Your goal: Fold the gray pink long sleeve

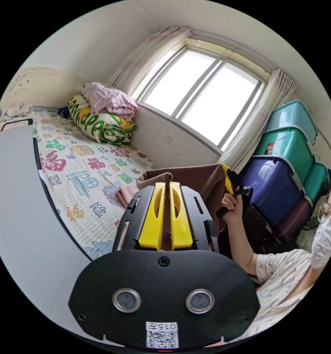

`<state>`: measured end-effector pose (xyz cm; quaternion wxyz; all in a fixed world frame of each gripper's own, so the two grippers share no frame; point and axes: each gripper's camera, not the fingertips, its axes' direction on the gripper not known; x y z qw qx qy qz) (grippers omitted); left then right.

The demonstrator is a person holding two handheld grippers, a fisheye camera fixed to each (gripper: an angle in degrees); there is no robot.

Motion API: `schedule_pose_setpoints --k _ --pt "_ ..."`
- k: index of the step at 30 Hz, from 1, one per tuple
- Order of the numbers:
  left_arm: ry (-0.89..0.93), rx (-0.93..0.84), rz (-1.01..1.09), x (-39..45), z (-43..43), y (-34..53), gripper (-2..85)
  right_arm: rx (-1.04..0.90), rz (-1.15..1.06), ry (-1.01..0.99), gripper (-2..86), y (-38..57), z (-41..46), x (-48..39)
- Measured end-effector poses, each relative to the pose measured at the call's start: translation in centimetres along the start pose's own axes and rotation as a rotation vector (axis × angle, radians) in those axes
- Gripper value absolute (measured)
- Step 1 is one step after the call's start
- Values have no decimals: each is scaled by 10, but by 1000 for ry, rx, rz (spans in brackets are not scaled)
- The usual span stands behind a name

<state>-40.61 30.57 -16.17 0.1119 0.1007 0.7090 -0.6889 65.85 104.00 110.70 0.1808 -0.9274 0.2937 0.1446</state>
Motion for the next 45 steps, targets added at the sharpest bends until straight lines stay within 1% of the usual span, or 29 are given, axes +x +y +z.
schedule_pose_setpoints --k 2,3,5,6,8,9,11,12,14,17,21,24,27,28,29,30,32,34,36,37,38,39,41,43,45 --pt "-27 76 21 25 -98 32 8 -6 17 -91 6 -1 -27 -19" --pt "-33 101 29 32 -124 40 8 -10 17 -103 6 0 -32 -25" --pt "-80 196 61 61 -229 80 8 -26 -6 -103 6 13 -48 -51" --pt "-93 225 74 69 -255 92 8 -25 -17 -94 6 18 -52 -58" --pt "-167 337 113 100 -354 144 8 -18 -22 -101 5 42 -62 -76" --pt "-189 366 123 108 -378 157 8 -14 -9 -122 5 49 -64 -78" --pt "-286 481 153 139 -465 210 8 9 60 -218 5 75 -69 -82" --pt "-302 502 160 147 -485 222 8 13 76 -244 5 81 -69 -83" --pt "-337 577 182 177 -549 265 8 25 149 -366 5 101 -68 -89" --pt "-395 658 240 216 -604 313 8 29 154 -450 6 108 -62 -106" --pt "-420 729 223 221 -638 361 8 31 141 -474 6 113 -46 -116" --pt "-425 746 118 180 -643 394 9 -8 129 -393 8 123 -10 -113" --pt "-457 725 -25 113 -628 416 11 -92 35 -202 12 138 52 -113" --pt "-481 710 -87 82 -618 422 13 -141 11 -130 14 145 88 -109" --pt "-529 681 -135 50 -605 425 15 -210 2 -63 18 154 133 -99" --pt "-563 660 -159 33 -597 426 17 -250 -1 -25 21 158 158 -93" --pt "-694 580 -280 -36 -562 434 27 -404 3 118 29 183 254 -62" --pt "-778 573 -390 -73 -542 448 41 -431 -7 220 24 195 292 -50" --pt "-762 575 -449 -91 -533 463 57 -427 -27 148 28 196 301 -52" --pt "-720 565 -443 -94 -528 473 62 -445 -71 74 37 197 300 -57" --pt "-689 522 -431 -94 -522 481 63 -490 -113 41 47 199 298 -58" --pt "-679 487 -433 -95 -519 486 63 -524 -124 37 51 201 297 -56" --pt "-669 337 -489 -101 -505 515 69 -663 -107 44 64 214 292 -32" --pt "-679 264 -537 -107 -493 544 79 -754 -62 66 78 226 286 -3" --pt "-681 210 -601 -115 -483 574 90 -808 2 128 90 236 280 28"
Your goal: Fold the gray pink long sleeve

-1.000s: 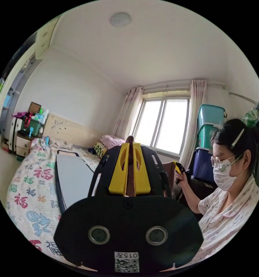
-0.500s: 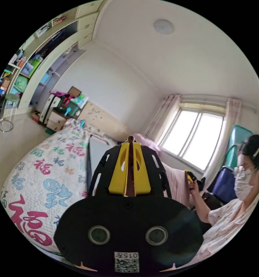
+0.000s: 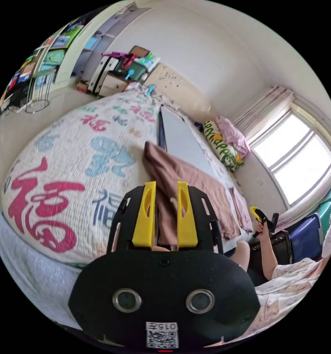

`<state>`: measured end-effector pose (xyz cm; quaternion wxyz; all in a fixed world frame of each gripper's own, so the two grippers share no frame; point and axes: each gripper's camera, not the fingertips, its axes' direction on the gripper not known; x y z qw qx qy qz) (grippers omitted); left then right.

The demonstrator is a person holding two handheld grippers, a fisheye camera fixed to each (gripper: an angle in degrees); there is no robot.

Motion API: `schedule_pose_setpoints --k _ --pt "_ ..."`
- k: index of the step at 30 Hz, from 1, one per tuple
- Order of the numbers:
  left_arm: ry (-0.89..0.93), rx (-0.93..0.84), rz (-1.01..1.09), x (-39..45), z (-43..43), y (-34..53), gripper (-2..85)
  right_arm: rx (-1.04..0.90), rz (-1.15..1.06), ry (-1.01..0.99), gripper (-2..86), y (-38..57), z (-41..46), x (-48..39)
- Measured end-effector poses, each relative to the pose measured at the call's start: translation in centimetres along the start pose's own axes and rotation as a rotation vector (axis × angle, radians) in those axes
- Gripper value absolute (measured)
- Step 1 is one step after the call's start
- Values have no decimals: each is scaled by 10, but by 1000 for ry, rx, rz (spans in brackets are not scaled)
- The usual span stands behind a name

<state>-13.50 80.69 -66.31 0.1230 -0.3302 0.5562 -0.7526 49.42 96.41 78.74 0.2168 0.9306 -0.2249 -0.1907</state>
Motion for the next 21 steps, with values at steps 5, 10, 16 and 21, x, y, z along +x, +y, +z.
schedule_pose_setpoints --k 5,10,16,21 --pt "21 -144 -117 -35 49 40 107 -172 198 34 124 -11 21 55" --pt "111 -231 -76 -24 96 51 107 -260 221 103 129 -50 27 61" --pt "270 -204 4 -14 118 55 26 -306 274 -5 58 -104 25 84" --pt "367 -95 -48 -27 116 70 17 -263 303 -29 39 -142 8 94"
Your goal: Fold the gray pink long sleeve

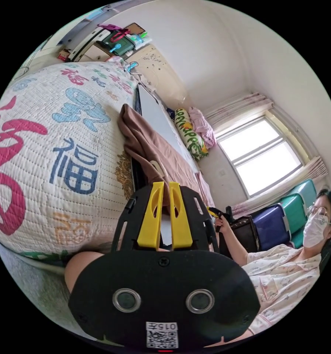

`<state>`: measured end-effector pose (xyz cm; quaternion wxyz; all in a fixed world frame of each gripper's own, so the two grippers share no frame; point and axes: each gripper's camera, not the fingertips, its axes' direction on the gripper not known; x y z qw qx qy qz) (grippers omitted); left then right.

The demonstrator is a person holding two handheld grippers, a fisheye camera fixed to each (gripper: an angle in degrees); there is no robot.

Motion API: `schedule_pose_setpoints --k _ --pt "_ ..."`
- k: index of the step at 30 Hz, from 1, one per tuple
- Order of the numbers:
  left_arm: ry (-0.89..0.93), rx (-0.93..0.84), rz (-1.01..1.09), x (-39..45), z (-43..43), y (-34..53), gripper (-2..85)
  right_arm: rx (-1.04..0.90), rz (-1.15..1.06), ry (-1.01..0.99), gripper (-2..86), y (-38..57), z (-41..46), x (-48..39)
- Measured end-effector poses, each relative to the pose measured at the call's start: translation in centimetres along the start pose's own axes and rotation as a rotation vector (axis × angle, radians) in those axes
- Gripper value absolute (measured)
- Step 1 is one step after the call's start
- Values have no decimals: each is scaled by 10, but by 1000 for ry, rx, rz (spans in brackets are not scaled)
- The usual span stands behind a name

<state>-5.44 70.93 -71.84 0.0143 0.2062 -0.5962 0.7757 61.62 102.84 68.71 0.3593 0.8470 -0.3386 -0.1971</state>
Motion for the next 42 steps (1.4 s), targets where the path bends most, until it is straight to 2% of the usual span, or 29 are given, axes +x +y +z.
schedule_pose_setpoints --k 7,13,17,20,22,28,33,42 --pt "-22 -32 -25 0 19 8 46 21 48 -90 45 -43 -30 4" --pt "-292 124 -130 13 1 32 72 43 60 -110 53 -66 -56 6" --pt "-323 -15 -71 26 41 20 87 79 87 -38 94 -84 -68 5" --pt "-331 -135 -9 34 71 10 80 36 44 -27 122 -97 -69 1" --pt "-352 -151 4 36 78 7 65 27 22 -13 122 -101 -74 1" --pt "-292 -173 -4 29 78 9 19 -118 -13 -77 70 -108 -74 12" --pt "-231 -107 8 28 54 23 12 -97 -61 -33 25 -103 -89 17" --pt "-77 70 92 29 -13 67 8 -30 -153 -216 7 -61 -135 65"
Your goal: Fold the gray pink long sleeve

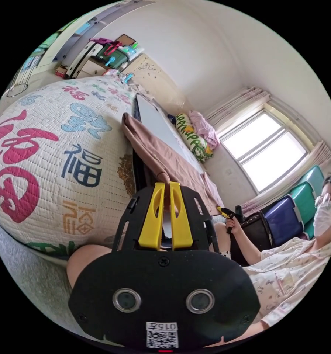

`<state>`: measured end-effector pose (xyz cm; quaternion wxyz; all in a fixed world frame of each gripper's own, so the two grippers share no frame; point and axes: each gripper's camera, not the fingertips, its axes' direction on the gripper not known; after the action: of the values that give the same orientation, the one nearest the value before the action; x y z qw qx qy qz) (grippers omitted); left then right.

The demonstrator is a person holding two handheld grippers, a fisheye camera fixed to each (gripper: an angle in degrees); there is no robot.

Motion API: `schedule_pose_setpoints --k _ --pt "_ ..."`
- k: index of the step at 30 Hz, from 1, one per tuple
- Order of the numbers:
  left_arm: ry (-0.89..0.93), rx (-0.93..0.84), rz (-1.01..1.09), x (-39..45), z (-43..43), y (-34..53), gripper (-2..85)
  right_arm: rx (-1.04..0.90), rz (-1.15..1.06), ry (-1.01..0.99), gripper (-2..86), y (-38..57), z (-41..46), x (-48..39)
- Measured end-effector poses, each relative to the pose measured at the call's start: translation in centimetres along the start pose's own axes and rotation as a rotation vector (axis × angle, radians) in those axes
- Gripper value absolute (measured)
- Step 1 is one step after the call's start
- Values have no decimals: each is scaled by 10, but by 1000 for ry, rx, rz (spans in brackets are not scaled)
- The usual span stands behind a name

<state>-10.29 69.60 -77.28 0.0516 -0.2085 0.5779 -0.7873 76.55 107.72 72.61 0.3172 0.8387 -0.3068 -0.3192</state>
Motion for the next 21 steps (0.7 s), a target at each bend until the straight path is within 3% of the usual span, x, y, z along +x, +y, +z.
schedule_pose_setpoints --k 8,12,15,17,21 --pt "191 188 254 21 -60 39 1 102 -151 -159 6 66 -45 33" --pt "298 206 248 11 -73 41 1 169 -197 -232 4 92 -59 52" --pt "372 199 191 -2 -80 39 2 296 -173 -304 0 115 -73 80" --pt "366 236 210 1 -91 40 4 467 -116 -351 -3 140 -85 107" --pt "346 280 198 3 -102 39 6 633 -94 -418 -4 175 -88 136"
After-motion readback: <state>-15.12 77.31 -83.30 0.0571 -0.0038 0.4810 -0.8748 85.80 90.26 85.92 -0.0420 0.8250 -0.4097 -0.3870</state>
